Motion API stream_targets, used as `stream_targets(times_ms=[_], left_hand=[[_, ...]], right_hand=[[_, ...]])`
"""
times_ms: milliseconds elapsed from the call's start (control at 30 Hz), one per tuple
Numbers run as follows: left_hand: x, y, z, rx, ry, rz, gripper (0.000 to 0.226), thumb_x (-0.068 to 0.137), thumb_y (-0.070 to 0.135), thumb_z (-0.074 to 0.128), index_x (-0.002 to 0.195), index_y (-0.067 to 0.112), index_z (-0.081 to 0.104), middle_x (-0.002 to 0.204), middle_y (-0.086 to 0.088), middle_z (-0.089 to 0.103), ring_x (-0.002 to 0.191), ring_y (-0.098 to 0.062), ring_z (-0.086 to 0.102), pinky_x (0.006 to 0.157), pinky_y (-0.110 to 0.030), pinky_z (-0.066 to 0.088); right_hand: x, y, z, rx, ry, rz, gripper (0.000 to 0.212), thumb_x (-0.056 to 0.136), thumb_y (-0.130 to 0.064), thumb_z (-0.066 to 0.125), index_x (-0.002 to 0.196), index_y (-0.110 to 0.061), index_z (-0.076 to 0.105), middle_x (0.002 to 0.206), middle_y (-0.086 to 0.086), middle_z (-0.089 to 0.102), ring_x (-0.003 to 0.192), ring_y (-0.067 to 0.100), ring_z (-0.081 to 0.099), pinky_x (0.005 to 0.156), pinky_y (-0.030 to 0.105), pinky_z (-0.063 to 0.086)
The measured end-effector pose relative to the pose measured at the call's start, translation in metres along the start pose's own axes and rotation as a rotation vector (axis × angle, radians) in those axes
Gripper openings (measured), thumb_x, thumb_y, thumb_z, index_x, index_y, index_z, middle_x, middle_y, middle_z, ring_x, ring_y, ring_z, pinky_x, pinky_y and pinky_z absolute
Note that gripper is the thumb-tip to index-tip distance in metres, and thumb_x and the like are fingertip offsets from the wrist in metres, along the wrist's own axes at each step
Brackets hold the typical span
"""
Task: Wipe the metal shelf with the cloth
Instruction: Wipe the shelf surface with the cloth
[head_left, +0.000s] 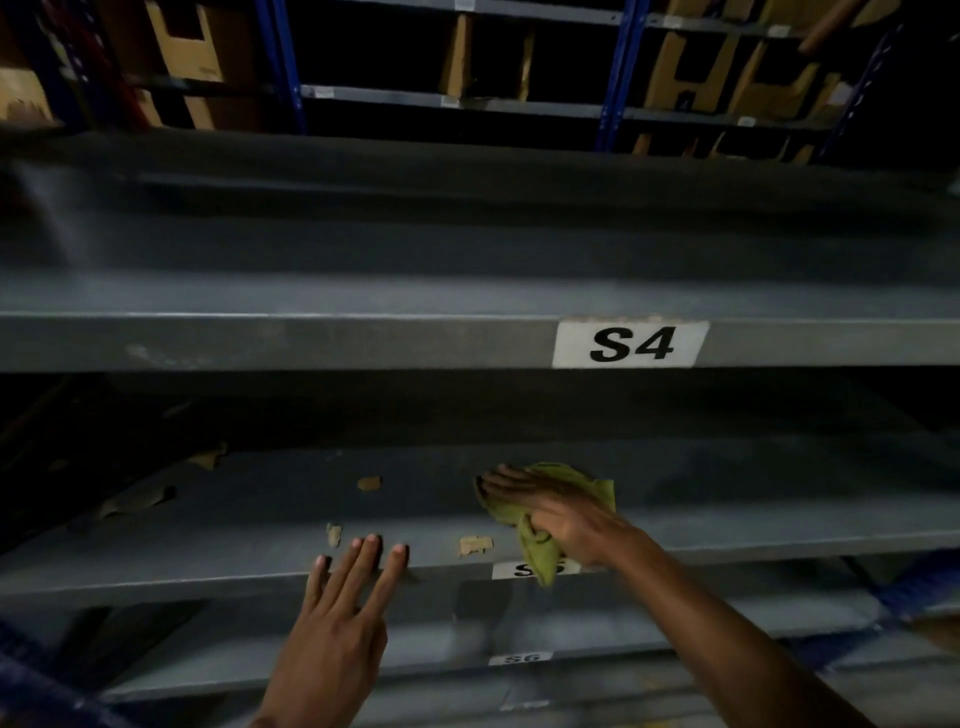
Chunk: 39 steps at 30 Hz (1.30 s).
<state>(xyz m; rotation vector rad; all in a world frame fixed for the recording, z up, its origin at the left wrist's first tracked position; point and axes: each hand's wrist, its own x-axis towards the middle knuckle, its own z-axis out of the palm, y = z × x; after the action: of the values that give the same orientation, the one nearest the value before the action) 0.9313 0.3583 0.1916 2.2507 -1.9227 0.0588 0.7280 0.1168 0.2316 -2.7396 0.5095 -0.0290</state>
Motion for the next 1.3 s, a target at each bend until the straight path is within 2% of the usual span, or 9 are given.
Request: stream_targets(times_ms=[67, 200, 367, 500, 567, 700, 867, 1067, 1300], left_hand=[[0.0, 0.0, -0.002, -0.003, -0.019, -0.004, 0.099, 0.062, 0.021, 0.086, 0.146, 0.021, 0.033, 0.144, -0.014, 0.044, 0.131, -0.032, 0.039, 0.109, -0.041, 0.001], [-0.002, -0.002, 0.004, -0.057, 0.005, -0.027, 0.083, 0.09, 0.025, 0.058, 0.151, 0.034, 0.003, 0.158, -0.004, 0.006, 0.145, -0.025, 0.002, 0.11, -0.036, -0.02], [0.003, 0.0, 0.001, -0.012, -0.047, -0.029, 0.084, 0.068, 0.021, 0.059, 0.147, 0.024, 0.031, 0.145, -0.012, 0.043, 0.133, -0.03, 0.038, 0.112, -0.039, 0.002], [0.002, -0.003, 0.0, -0.008, -0.088, -0.017, 0.091, 0.064, 0.019, 0.07, 0.147, 0.024, 0.033, 0.144, -0.013, 0.043, 0.136, -0.023, 0.026, 0.112, -0.039, 0.001], [0.001, -0.001, -0.002, -0.022, -0.108, -0.042, 0.103, 0.061, 0.015, 0.082, 0.149, 0.025, 0.029, 0.147, -0.012, 0.039, 0.139, -0.029, 0.026, 0.112, -0.039, -0.001], [-0.006, 0.002, -0.007, 0.01, -0.028, -0.061, 0.099, 0.081, 0.017, 0.068, 0.152, 0.033, 0.002, 0.158, -0.006, 0.014, 0.145, -0.029, 0.009, 0.112, -0.037, -0.011], [-0.009, 0.002, -0.011, 0.033, -0.08, -0.01, 0.105, 0.061, 0.009, 0.078, 0.151, 0.018, 0.025, 0.142, -0.015, 0.048, 0.134, -0.032, 0.041, 0.113, -0.042, 0.005], [-0.01, -0.005, -0.013, 0.059, -0.132, 0.033, 0.107, 0.054, 0.016, 0.08, 0.149, 0.019, 0.032, 0.132, -0.01, 0.057, 0.126, -0.029, 0.051, 0.111, -0.039, 0.006], [-0.014, -0.016, -0.009, 0.007, -0.014, 0.066, 0.108, 0.057, 0.017, 0.08, 0.151, 0.023, 0.026, 0.138, -0.01, 0.046, 0.13, -0.029, 0.041, 0.119, -0.04, 0.012]], right_hand=[[-0.004, 0.013, -0.002, -0.078, 0.005, 0.097, 0.072, 0.093, -0.005, 0.046, 0.149, -0.032, 0.01, 0.159, -0.015, 0.006, 0.147, 0.005, 0.002, 0.121, 0.028, 0.003], [-0.004, 0.004, 0.005, -0.04, 0.025, 0.121, 0.061, 0.097, -0.013, 0.032, 0.152, -0.033, 0.012, 0.16, -0.014, 0.005, 0.146, 0.002, 0.0, 0.121, 0.034, 0.008], [-0.023, -0.017, 0.012, 0.121, -0.009, -0.042, 0.067, 0.086, -0.016, 0.036, 0.151, -0.03, 0.024, 0.159, -0.014, 0.017, 0.145, -0.002, 0.006, 0.12, 0.027, 0.005], [-0.038, -0.008, 0.006, 0.185, -0.019, -0.039, 0.064, 0.088, -0.016, 0.034, 0.149, -0.031, 0.029, 0.158, -0.017, 0.02, 0.144, -0.004, 0.006, 0.117, 0.02, 0.004], [-0.034, 0.006, -0.003, 0.141, 0.053, 0.028, 0.057, 0.093, -0.014, 0.035, 0.149, -0.026, 0.031, 0.158, -0.012, 0.017, 0.145, -0.001, 0.005, 0.119, 0.023, 0.004], [-0.005, 0.015, -0.004, -0.095, 0.007, 0.106, 0.064, 0.096, -0.01, 0.039, 0.152, -0.019, 0.01, 0.16, -0.004, -0.001, 0.148, 0.012, -0.001, 0.119, 0.026, 0.0], [0.035, -0.008, 0.005, -0.003, 0.049, 0.155, 0.065, 0.095, -0.016, 0.037, 0.154, -0.023, 0.009, 0.161, -0.009, -0.002, 0.146, 0.003, -0.004, 0.118, 0.022, -0.003], [0.058, -0.035, 0.015, -0.128, 0.066, 0.037, 0.067, 0.096, -0.019, 0.038, 0.154, -0.022, 0.005, 0.155, -0.014, -0.009, 0.14, -0.001, -0.013, 0.102, 0.006, -0.022], [0.038, -0.054, 0.025, -0.176, 0.04, -0.058, 0.073, 0.089, -0.02, 0.041, 0.154, -0.022, 0.009, 0.161, -0.006, 0.004, 0.148, 0.009, -0.001, 0.119, 0.025, -0.001]])
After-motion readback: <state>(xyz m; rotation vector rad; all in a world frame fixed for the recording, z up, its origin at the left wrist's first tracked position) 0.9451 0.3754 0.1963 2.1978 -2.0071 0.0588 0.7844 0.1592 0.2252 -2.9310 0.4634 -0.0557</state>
